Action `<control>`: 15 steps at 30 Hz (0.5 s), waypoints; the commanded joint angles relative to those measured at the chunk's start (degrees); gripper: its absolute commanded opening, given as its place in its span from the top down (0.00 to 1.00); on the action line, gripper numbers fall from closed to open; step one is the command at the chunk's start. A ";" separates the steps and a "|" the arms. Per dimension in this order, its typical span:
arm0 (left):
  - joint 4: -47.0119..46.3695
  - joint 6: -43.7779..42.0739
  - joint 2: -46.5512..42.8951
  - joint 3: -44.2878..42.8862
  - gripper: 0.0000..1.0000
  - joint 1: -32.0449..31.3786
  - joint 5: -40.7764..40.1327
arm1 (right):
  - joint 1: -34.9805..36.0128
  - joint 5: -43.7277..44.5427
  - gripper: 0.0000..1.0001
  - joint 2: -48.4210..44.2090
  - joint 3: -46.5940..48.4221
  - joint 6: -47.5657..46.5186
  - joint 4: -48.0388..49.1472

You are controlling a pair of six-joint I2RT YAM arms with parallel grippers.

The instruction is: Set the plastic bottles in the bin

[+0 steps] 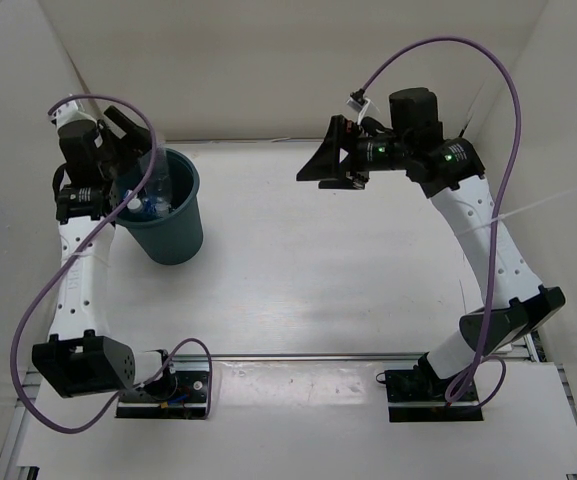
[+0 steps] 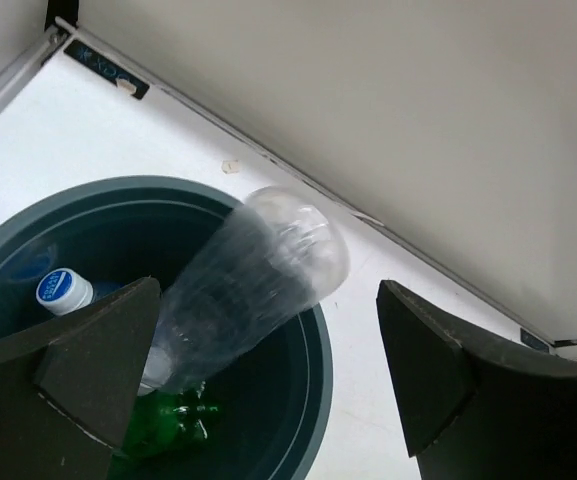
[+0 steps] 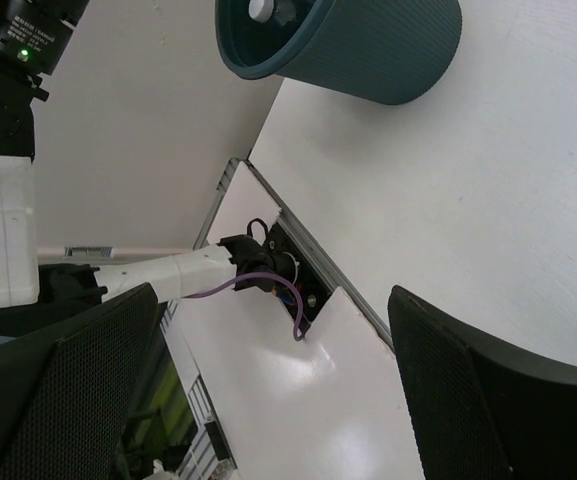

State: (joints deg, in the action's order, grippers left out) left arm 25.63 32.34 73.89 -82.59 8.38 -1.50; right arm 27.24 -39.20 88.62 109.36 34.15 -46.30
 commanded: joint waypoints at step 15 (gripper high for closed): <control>3.71 -15.46 -25.36 1.29 0.00 -1.44 -5.18 | -7.21 4.11 0.00 6.30 10.60 0.13 -2.47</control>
State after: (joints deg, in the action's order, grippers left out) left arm 25.96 20.93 55.29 -82.81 7.01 -5.26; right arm 20.84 -38.17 95.35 115.85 34.76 -47.27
